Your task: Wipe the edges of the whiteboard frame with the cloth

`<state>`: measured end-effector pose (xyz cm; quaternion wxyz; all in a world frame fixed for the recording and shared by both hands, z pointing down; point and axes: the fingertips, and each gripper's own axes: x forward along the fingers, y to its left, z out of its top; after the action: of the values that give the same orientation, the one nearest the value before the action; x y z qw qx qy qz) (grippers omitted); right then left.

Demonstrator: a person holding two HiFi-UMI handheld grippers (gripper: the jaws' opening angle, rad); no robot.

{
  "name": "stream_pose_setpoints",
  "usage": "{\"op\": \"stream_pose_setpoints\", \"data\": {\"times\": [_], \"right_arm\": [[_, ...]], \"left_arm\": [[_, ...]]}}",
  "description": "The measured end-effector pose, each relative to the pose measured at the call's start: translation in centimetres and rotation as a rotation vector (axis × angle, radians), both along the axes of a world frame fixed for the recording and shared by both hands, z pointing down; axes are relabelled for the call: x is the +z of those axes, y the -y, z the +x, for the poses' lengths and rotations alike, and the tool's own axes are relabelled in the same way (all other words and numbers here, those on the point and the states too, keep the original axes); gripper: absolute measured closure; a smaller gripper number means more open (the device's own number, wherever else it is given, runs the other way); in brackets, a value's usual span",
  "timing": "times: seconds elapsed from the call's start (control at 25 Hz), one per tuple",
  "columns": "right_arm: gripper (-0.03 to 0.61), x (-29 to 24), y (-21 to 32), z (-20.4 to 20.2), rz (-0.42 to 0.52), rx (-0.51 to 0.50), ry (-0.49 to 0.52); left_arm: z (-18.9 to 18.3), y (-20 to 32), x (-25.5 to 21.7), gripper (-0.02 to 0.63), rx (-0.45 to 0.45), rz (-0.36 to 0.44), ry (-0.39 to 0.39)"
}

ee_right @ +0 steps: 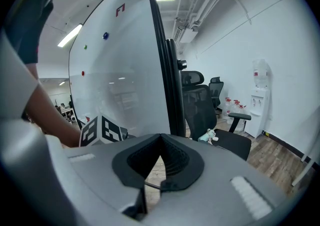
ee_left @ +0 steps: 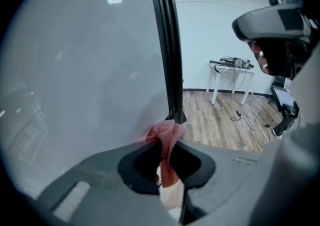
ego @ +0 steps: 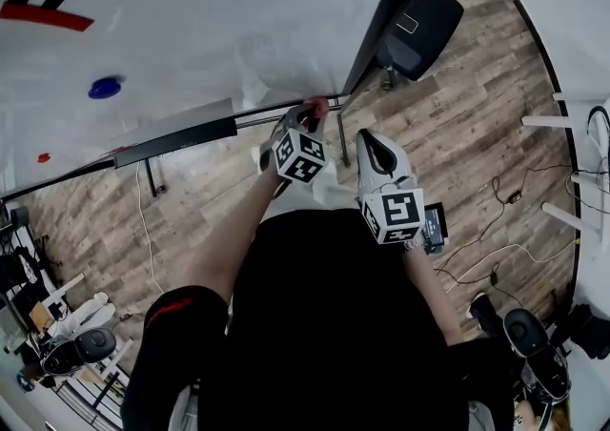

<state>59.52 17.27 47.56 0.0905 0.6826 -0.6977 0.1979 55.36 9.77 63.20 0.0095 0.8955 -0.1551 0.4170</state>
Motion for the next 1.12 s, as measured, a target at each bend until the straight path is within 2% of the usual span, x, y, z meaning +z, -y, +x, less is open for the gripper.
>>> {"op": "stream_pose_setpoints", "data": {"times": [1.12], "right_arm": [[0.577,0.1,-4.2,2.0,-0.021,0.133,-0.022]], "left_arm": [[4.5,-1.9,0.1,0.566,0.084,0.007,-0.007]]}}
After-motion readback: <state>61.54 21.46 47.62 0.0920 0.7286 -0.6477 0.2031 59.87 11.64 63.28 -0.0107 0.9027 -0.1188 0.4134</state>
